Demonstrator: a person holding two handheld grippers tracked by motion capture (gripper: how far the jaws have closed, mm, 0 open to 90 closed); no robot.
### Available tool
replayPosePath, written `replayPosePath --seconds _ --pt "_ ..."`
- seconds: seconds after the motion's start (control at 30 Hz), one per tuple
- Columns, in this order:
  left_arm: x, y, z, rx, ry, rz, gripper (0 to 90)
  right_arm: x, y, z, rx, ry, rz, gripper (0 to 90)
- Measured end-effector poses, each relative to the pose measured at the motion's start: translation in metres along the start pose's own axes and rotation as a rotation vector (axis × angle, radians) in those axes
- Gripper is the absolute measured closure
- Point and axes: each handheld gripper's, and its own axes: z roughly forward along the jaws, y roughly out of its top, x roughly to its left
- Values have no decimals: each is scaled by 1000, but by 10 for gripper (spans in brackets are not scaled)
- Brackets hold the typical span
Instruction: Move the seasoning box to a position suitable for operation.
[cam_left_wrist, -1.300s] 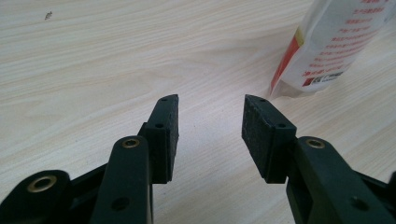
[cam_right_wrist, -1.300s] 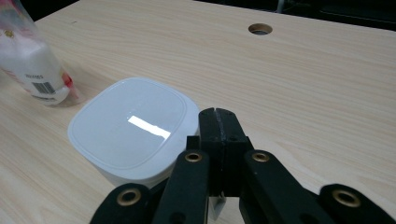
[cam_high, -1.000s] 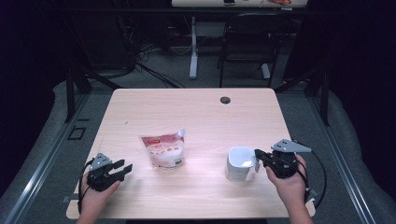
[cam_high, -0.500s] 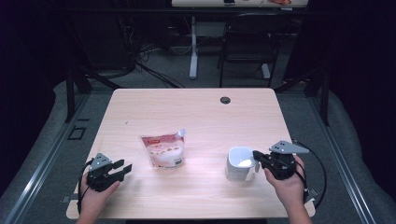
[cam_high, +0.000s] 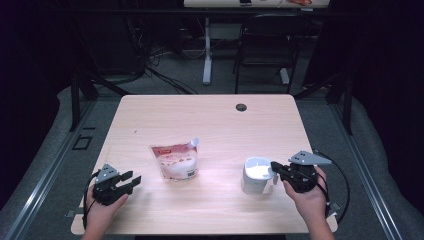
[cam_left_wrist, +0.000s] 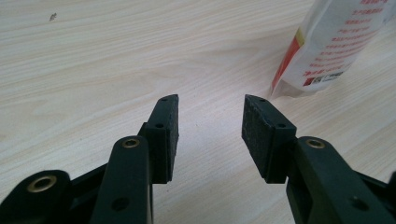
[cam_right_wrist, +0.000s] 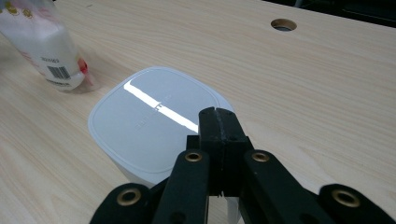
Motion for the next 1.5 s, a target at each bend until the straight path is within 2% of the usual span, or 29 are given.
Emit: replayPosePath --seconds 0.97,1.27,1.4,1.5 --pt "1 0 0 1 -1 3 565 -2 -3 -1 -15 3 15 900" --pt "0 0 0 -2 -1 2 565 -6 -6 -1 3 -25 16 900" --pt "0 0 0 0 1 1 565 -8 -11 4 34 -39 19 900" --pt "0 0 0 -1 -1 1 565 -11 -13 5 36 -15 42 900"
